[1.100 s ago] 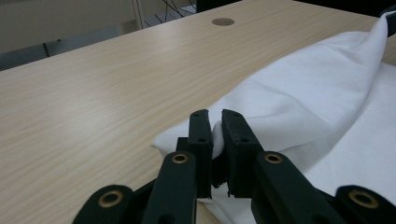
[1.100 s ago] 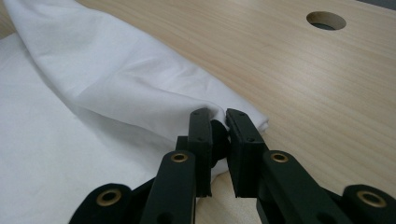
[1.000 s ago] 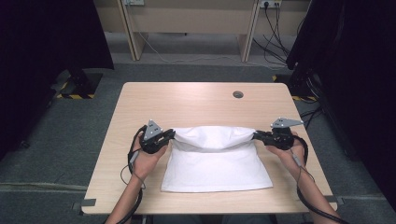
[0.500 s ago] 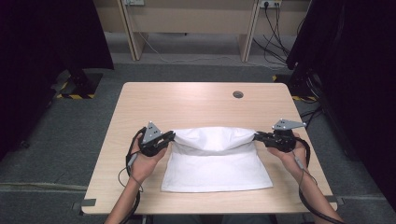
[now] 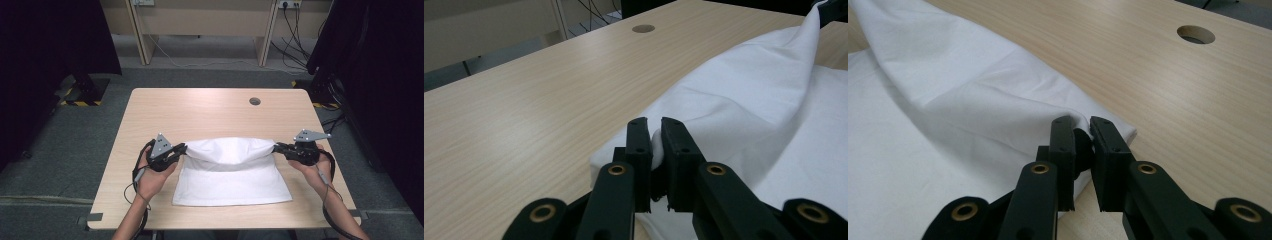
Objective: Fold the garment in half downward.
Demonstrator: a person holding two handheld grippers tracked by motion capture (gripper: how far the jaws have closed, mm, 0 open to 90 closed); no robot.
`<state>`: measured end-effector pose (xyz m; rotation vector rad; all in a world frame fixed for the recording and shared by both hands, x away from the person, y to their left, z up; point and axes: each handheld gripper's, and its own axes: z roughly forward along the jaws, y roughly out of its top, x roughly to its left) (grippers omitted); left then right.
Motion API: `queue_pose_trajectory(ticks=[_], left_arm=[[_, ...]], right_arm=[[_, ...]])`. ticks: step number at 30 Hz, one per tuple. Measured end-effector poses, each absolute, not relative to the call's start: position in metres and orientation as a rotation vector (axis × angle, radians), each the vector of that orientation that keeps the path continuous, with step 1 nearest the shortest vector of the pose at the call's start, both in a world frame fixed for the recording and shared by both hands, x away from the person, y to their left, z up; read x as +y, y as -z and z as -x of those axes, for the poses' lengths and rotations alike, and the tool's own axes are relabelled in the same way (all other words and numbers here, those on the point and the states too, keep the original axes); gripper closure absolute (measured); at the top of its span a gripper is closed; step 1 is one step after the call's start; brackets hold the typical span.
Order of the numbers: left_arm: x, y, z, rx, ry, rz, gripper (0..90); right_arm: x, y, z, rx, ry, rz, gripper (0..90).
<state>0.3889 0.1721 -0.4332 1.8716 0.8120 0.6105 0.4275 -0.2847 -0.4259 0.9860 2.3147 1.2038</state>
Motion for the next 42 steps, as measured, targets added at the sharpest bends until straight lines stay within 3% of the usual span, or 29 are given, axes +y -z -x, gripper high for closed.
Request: queue_pose_trajectory(ticks=[42], left_arm=[[0.171,0.434,-0.353,0.746,-0.612,-1.909,82.6]], right_arm=[[-0.289,0.422,-0.400,2.309,-1.215,-0.949,81.0]])
